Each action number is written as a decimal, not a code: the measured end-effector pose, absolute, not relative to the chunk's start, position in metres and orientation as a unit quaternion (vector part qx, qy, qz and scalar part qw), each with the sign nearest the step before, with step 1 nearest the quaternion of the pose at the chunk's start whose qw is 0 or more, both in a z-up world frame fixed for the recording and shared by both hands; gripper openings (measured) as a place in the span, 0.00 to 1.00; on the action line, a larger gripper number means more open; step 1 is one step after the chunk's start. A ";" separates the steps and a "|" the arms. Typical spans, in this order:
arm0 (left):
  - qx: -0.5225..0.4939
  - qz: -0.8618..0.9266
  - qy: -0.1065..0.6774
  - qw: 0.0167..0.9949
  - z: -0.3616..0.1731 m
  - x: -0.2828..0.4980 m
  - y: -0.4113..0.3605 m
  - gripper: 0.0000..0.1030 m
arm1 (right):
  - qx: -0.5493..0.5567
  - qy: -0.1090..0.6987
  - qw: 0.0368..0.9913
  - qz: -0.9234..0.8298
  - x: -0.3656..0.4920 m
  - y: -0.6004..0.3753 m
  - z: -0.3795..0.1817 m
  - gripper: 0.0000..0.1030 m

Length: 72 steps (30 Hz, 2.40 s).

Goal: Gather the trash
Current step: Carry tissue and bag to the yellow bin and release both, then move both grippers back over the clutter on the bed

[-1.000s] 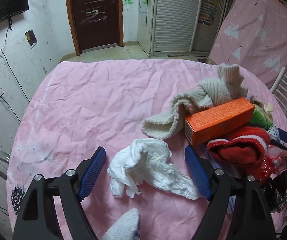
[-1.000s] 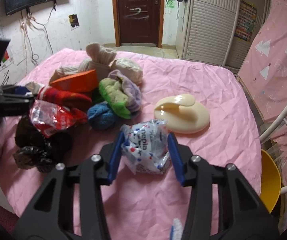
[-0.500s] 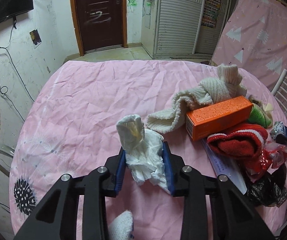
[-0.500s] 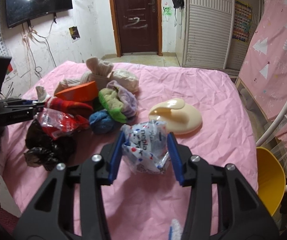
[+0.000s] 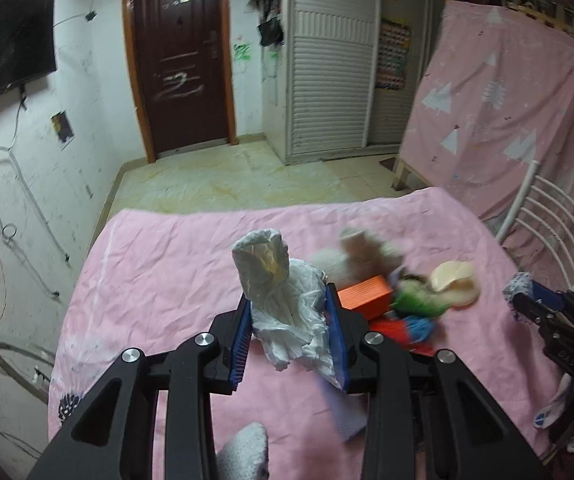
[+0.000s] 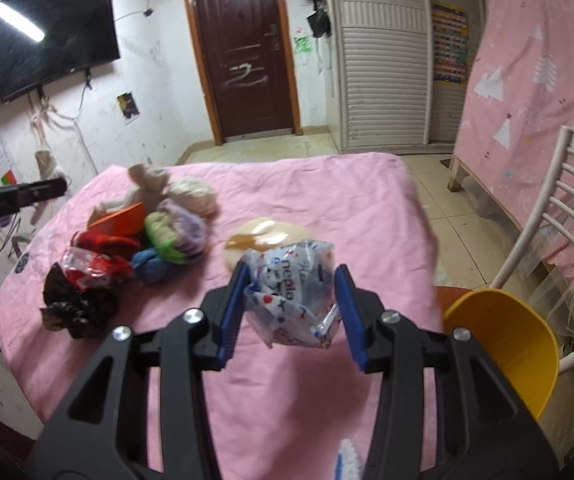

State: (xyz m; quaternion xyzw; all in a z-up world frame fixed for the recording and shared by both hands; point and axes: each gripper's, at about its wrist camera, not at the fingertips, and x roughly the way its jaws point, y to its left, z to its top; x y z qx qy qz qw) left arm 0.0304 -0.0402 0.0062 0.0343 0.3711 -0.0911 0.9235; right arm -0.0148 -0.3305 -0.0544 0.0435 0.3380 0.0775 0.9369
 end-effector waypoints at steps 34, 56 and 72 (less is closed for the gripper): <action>0.132 -0.272 0.389 0.870 -0.002 0.011 -0.319 0.24 | 0.144 0.307 0.938 -0.070 -0.065 -0.521 -0.091 0.42; 0.114 -0.318 0.425 0.840 -0.046 0.020 -0.423 0.53 | 0.146 0.304 0.935 -0.110 -0.067 -0.548 -0.111 0.60; 0.086 -0.289 0.387 0.871 -0.018 0.010 -0.358 0.58 | 0.066 0.291 0.943 -0.145 -0.072 -0.507 -0.070 0.75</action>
